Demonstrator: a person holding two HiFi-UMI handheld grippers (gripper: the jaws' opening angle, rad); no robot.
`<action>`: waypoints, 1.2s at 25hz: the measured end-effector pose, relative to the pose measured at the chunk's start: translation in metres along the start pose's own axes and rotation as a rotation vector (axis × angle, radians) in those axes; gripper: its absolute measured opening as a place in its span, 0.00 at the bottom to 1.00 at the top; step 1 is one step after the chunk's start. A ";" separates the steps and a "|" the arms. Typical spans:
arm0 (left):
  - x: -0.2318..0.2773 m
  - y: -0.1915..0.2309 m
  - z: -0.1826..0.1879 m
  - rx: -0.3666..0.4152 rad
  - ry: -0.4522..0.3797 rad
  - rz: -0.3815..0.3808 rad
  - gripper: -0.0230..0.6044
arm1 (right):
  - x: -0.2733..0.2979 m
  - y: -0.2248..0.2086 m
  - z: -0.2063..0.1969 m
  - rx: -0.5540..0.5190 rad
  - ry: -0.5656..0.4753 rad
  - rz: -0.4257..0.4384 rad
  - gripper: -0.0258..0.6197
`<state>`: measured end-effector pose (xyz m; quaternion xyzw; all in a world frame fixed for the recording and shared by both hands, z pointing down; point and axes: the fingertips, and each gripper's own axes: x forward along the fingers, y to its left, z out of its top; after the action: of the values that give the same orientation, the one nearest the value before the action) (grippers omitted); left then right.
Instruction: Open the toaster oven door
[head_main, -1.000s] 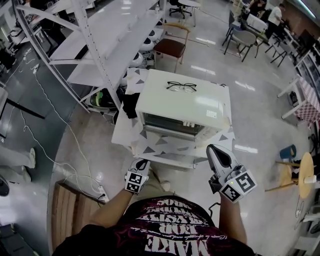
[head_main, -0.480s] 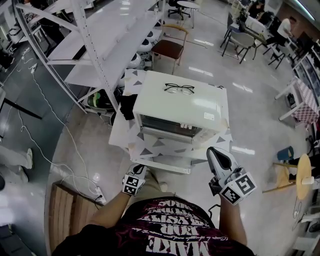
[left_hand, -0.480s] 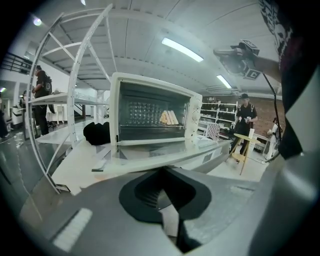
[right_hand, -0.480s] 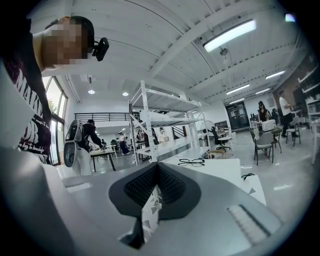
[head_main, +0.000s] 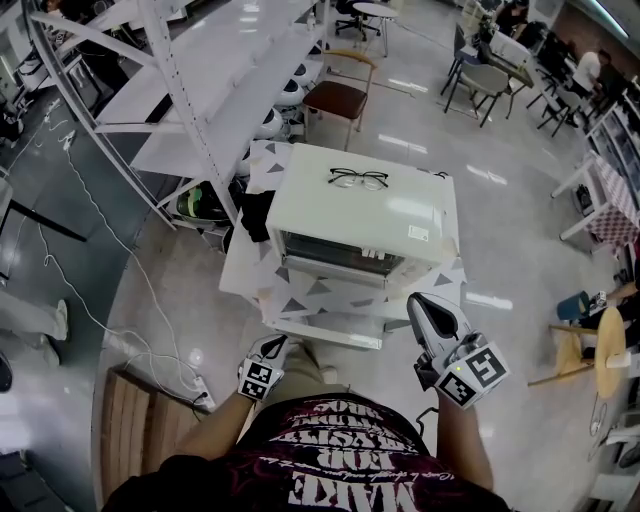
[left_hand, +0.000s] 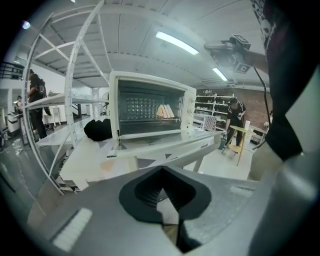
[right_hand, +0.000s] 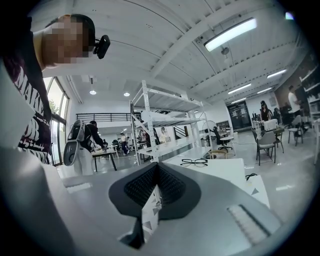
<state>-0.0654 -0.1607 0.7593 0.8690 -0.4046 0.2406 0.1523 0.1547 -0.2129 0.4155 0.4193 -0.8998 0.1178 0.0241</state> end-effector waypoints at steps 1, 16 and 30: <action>-0.006 0.001 0.004 -0.003 -0.006 0.000 0.04 | 0.000 0.000 0.000 0.000 -0.001 -0.002 0.08; -0.044 0.021 0.166 0.059 -0.226 0.032 0.04 | 0.010 -0.002 -0.008 0.003 -0.041 -0.034 0.08; -0.083 0.027 0.311 0.076 -0.418 0.067 0.04 | 0.024 0.000 0.009 -0.048 -0.067 -0.034 0.08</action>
<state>-0.0406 -0.2682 0.4557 0.8912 -0.4466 0.0752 0.0239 0.1399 -0.2332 0.4107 0.4376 -0.8954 0.0817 0.0059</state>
